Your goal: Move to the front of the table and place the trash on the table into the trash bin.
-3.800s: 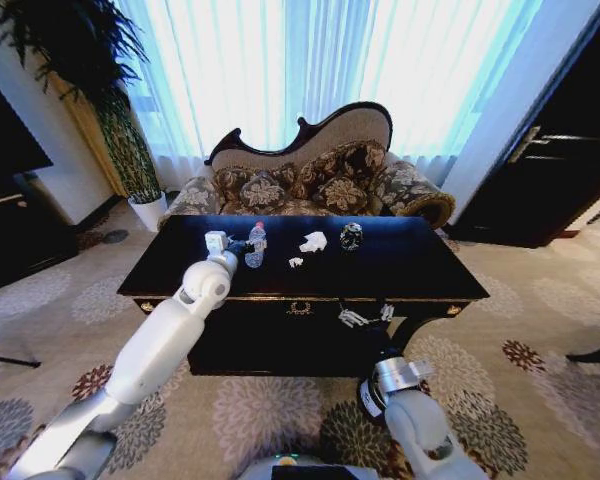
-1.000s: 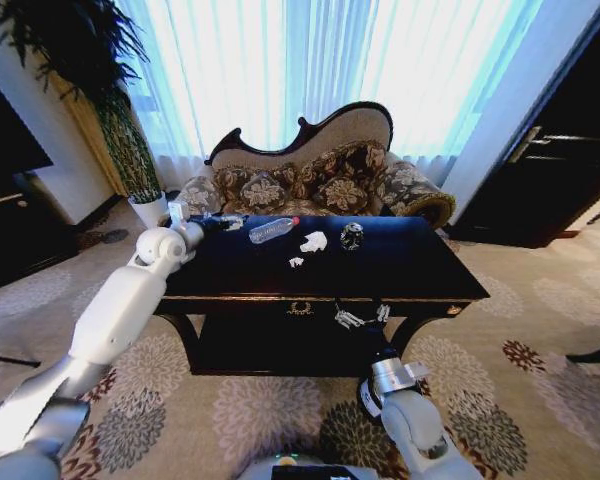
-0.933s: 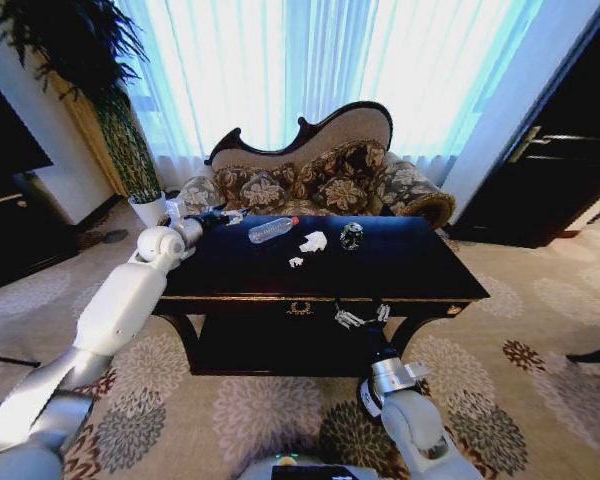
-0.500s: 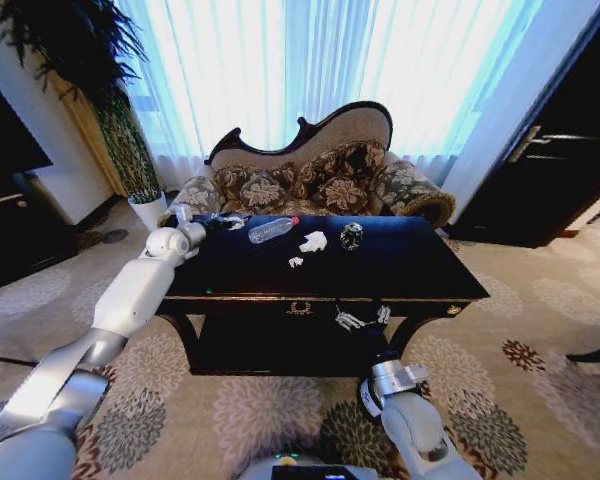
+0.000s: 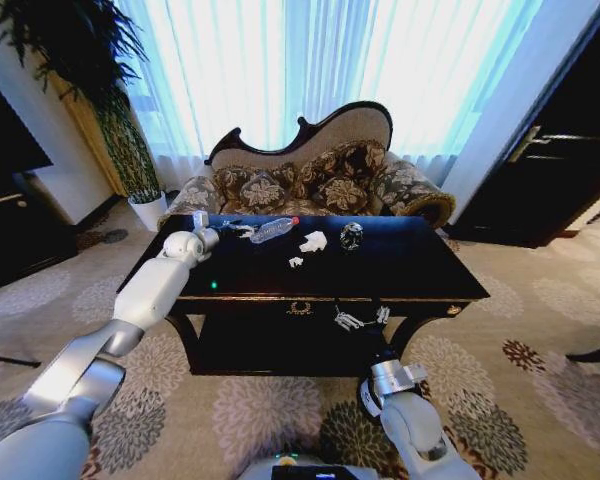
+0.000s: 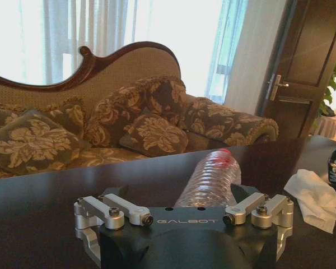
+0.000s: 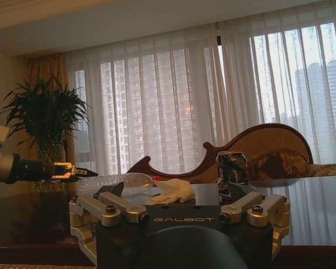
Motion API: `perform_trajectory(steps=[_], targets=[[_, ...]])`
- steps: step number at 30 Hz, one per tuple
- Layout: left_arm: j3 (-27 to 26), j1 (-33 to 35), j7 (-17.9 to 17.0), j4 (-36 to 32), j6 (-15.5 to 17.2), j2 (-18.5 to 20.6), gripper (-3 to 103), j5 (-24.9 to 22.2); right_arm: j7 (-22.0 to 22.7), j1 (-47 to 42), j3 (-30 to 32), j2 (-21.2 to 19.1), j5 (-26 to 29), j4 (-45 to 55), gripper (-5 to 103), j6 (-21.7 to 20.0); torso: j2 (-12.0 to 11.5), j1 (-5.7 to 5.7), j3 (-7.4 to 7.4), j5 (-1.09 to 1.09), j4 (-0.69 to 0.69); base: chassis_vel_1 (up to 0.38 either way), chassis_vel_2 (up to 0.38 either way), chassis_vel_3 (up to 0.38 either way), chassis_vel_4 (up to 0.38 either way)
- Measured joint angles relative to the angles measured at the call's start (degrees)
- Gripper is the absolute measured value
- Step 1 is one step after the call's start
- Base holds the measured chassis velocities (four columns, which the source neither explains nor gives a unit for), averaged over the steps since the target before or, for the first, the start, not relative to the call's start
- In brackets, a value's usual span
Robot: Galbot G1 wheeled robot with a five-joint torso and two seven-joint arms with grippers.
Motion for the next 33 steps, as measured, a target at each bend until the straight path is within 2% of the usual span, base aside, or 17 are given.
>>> perform_trajectory(steps=[8, 10, 13, 14, 15, 16, 18, 21, 24, 26, 28, 30, 31, 32, 33], targets=[[1.44, -0.6, 0.01, 1.87, -1.09, -1.23, 102, 0.7, -0.13, 0.01, -0.21, 0.02, -0.16, -0.41, 100, 0.31, 0.0, 0.0, 0.0, 0.0, 0.0, 0.0, 0.0, 0.0, 0.0], [1.63, -0.6, -0.05, 2.15, -1.15, -1.37, 98, 0.71, -0.14, 0.03, -0.2, -0.02, -0.16, -0.45, 100, 0.34, 0.0, 0.0, 0.0, 0.0, 0.0, 0.0, 0.0, 0.0, 0.0], [1.85, -0.43, -0.45, 2.72, -1.52, -1.74, 88, 0.86, -0.18, 0.04, -0.17, -0.12, -0.12, -0.51, 100, 0.48, 0.0, 0.0, 0.0, 0.0, 0.0, 0.0, 0.0, 0.0, 0.0], [1.85, -0.22, -0.63, 2.8, -1.68, -1.87, 88, 0.88, -0.19, 0.04, -0.14, -0.14, -0.1, -0.53, 100, 0.54, 0.0, 0.0, 0.0, -0.01, 0.0, 0.0, 0.0, 0.0, 0.0], [1.84, -0.07, -0.7, 2.8, -1.85, -1.96, 83, 0.88, -0.19, 0.01, -0.09, -0.17, -0.06, -0.55, 100, 0.6, 0.0, 0.0, 0.0, -0.01, 0.0, 0.0, 0.0, 0.0, 0.0], [1.84, -0.07, -0.7, 2.8, -1.85, -1.96, 83, 0.88, -0.19, 0.01, -0.09, -0.17, -0.06, -0.55, 100, 0.6, 0.0, 0.0, 0.0, -0.01, 0.0, 0.0, 0.0, 0.0, 0.0], [1.67, 0.16, -0.86, 2.5, -2.25, -1.98, 72, 0.78, -0.2, -0.03, 0.07, -0.32, 0.01, -0.57, 100, 0.73, 0.0, 0.0, 0.0, -0.01, 0.0, 0.0, 0.0, 0.0, 0.0], [1.52, 0.31, -0.99, 1.84, -2.33, -1.8, 67, 0.62, -0.2, -0.04, 0.19, -0.43, 0.06, -0.58, 100, 0.77, 0.0, 0.0, 0.0, 0.0, 0.0, 0.0, 0.0, 0.0, 0.0], [1.05, 1.11, -1.39, -0.23, -2.35, -0.91, 52, 0.12, -0.21, -0.01, 0.27, -0.52, 0.09, -0.58, 100, 0.79, 0.0, 0.0, 0.0, 0.0, 0.0, 0.0, 0.0, 0.0, 0.0], [0.19, 2.16, -1.73, -1.94, -2.34, -0.31, 45, 0.18, -0.22, 0.02, 0.24, -0.51, 0.09, -0.57, 100, 0.8, 0.0, 0.0, 0.0, 0.0, 0.0, 0.0, 0.0, 0.0, 0.0], [-0.56, 2.94, -1.89, -3.31, -2.35, 0.05, 45, 0.28, -0.22, 0.04, 0.19, -0.5, 0.09, -0.6, 100, 0.85, 0.0, 0.0, 0.0, -0.01, 0.0, 0.0, 0.0, 0.0, 0.0], [-2.96, 5.38, -2.79, -7.76, -2.41, 1.01, 40, 0.38, -0.21, 0.09, 0.12, -0.49, 0.4, -0.73, 100, 1.01, 0.0, 0.0, 0.0, 0.0, 0.0, 0.0, 0.0, 0.0, 0.0], [-4.51, 7.11, -3.22, -11.19, -2.45, 1.56, 39, 0.36, -0.24, 0.15, 0.09, -0.53, 0.95, -0.78, 100, 1.12, 0.0, 0.0, 0.0, 0.0, 0.0, 0.0, 0.0, 0.0, 0.0], [-4.51, 7.11, -3.22, -11.19, -2.45, 1.56, 39, 0.36, -0.24, 0.15, 0.09, -0.53, 0.95, -0.78, 100, 1.12, 0.0, 0.0, 0.0, 0.0, 0.0, 0.0, 0.0, 0.0, 0.0], [-6.24, 9.27, -3.42, -15.37, -2.61, 2.25, 39, 0.17, -0.41, 0.2, 0.08, -0.65, 2.0, -0.79, 100, 1.26, 0.0, 0.01, 0.0, -0.01, 0.0, 0.0, 0.0, 0.0, 0.0]])
